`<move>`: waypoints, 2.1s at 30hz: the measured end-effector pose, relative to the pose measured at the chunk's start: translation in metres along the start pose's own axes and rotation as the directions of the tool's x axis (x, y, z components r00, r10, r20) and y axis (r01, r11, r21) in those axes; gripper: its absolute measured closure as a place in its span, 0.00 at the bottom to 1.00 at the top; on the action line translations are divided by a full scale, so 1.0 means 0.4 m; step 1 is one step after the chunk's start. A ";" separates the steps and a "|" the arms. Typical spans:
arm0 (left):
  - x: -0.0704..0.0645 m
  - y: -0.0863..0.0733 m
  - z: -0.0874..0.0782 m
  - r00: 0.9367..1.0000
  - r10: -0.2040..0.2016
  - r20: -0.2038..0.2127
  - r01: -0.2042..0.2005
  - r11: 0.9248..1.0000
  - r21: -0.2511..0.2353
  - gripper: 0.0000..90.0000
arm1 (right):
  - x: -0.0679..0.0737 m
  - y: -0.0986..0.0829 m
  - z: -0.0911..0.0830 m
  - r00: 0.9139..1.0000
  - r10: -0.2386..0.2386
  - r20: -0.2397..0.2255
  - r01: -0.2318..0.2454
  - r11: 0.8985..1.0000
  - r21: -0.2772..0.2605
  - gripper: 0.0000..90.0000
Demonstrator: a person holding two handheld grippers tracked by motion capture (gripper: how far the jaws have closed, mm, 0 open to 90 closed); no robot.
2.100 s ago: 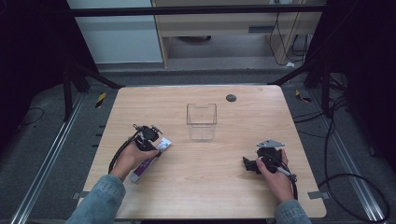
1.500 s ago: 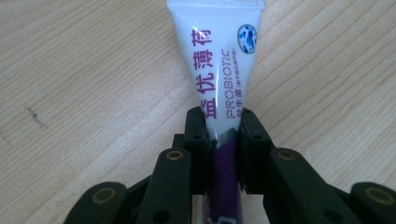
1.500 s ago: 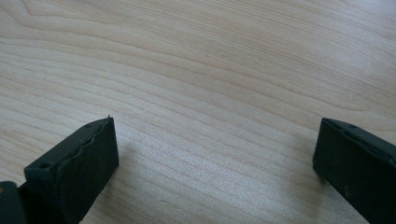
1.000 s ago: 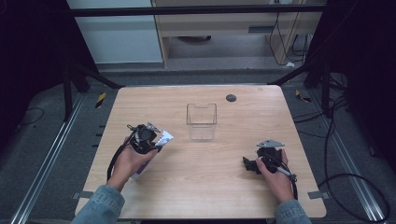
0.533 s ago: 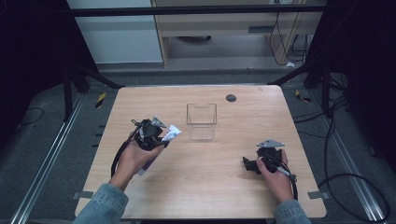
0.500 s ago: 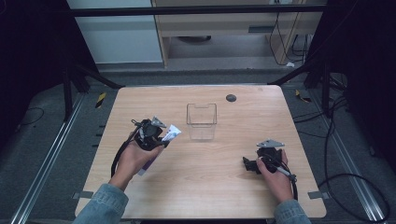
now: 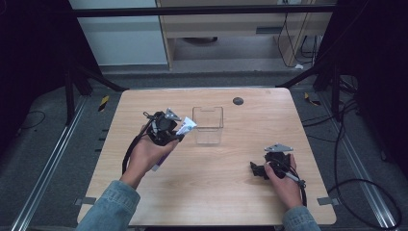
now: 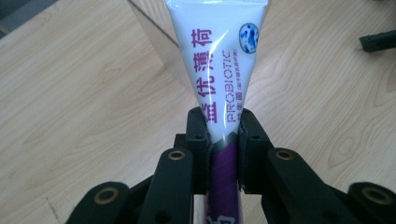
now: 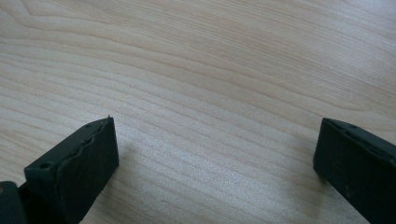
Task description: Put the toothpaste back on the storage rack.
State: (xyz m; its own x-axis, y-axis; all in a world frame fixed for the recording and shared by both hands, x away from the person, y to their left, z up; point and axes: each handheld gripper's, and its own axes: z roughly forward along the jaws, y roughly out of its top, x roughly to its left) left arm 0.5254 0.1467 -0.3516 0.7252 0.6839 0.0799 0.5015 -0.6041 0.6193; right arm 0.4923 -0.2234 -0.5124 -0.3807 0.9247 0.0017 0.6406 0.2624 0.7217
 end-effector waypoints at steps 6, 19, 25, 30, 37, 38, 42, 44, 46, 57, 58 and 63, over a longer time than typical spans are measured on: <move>-0.014 0.048 -0.012 1.000 0.013 -0.005 -0.013 0.999 -0.030 0.86 | 0.000 0.000 0.000 1.000 0.000 0.000 0.000 1.000 0.000 0.00; -0.041 0.138 -0.027 0.999 0.033 0.000 -0.033 0.997 -0.074 0.86 | 0.000 0.000 0.000 1.000 0.001 0.000 -0.001 1.000 0.000 0.00; -0.052 0.166 -0.017 0.999 0.033 0.003 -0.033 0.995 -0.089 0.86 | 0.000 0.000 0.001 1.000 -0.004 0.003 0.004 1.000 -0.001 0.00; -0.060 0.188 -0.012 1.000 0.022 -0.011 -0.023 0.994 -0.109 0.86 | 0.000 0.000 0.001 1.000 -0.004 0.003 0.004 1.000 -0.001 0.00; -0.067 0.212 -0.009 1.000 0.025 -0.019 -0.027 0.991 -0.133 0.86 | 0.000 0.000 0.001 1.000 -0.004 0.003 0.004 1.000 -0.001 0.00; -0.069 0.215 -0.008 0.999 0.032 -0.022 -0.034 0.991 -0.132 0.86 | 0.000 0.000 0.001 1.000 -0.003 0.003 0.003 1.000 -0.002 0.00; -0.075 0.232 -0.005 0.999 0.040 -0.025 -0.043 0.989 -0.139 0.86 | 0.000 0.000 0.001 1.000 -0.004 0.003 0.004 1.000 -0.002 0.00; -0.076 0.239 0.000 0.999 0.038 -0.026 -0.041 0.988 -0.147 0.86 | 0.000 0.000 0.000 1.000 -0.005 0.004 0.005 1.000 0.000 0.00; -0.075 0.247 0.005 0.999 0.035 -0.025 -0.038 0.988 -0.152 0.86 | -0.001 0.000 0.000 1.000 -0.005 0.004 0.005 1.000 0.000 0.00; -0.075 0.289 0.011 0.999 0.036 -0.035 -0.042 0.980 -0.192 0.86 | -0.001 0.000 0.000 1.000 -0.004 0.003 0.004 1.000 0.001 0.00; -0.075 0.289 0.011 0.999 0.036 -0.035 -0.042 0.980 -0.192 0.86 | -0.001 0.000 0.000 1.000 -0.004 0.003 0.004 1.000 0.001 0.00; -0.067 0.306 0.021 0.998 0.022 -0.053 -0.033 0.976 -0.215 0.86 | -0.004 0.003 0.005 1.000 -0.015 0.001 0.015 1.000 0.002 0.00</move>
State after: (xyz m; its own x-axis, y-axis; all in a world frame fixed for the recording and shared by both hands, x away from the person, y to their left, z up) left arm 0.5714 0.0511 -0.2846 0.7097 0.6914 0.1348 0.3644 -0.5241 0.7697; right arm 0.4950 -0.2241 -0.5127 -0.3902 0.9207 -0.0099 0.6359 0.2772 0.7202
